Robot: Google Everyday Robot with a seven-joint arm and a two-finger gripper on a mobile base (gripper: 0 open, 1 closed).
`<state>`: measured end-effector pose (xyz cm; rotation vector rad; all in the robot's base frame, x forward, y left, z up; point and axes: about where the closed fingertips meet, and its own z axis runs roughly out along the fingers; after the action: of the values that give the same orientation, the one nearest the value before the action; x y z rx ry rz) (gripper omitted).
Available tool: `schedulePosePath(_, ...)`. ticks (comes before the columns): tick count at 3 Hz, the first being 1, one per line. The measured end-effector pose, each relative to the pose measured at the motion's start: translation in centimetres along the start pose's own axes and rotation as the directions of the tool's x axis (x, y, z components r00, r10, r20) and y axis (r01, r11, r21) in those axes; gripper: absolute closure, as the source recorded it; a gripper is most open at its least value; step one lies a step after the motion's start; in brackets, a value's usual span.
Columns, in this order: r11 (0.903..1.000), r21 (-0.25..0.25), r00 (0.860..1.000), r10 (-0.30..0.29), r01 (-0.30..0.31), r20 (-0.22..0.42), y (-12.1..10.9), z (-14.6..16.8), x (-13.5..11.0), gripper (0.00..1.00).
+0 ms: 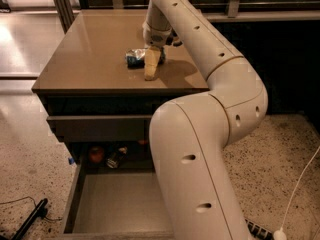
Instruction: Place redbull can into middle drawer
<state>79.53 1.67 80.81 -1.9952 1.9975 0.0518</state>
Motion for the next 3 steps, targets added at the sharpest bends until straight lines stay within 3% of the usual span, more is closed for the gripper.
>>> schedulePosePath(1, 1.0000, 0.000, 1.000, 0.000, 0.000, 0.000, 0.00, 0.00, 0.00, 0.81)
schedulePosePath(2, 1.0000, 0.000, 1.000, 0.000, 0.000, 0.000, 0.00, 0.01, 0.00, 1.00)
schedulePosePath(3, 1.0000, 0.000, 1.000, 0.000, 0.000, 0.000, -0.01, 0.01, 0.00, 1.00)
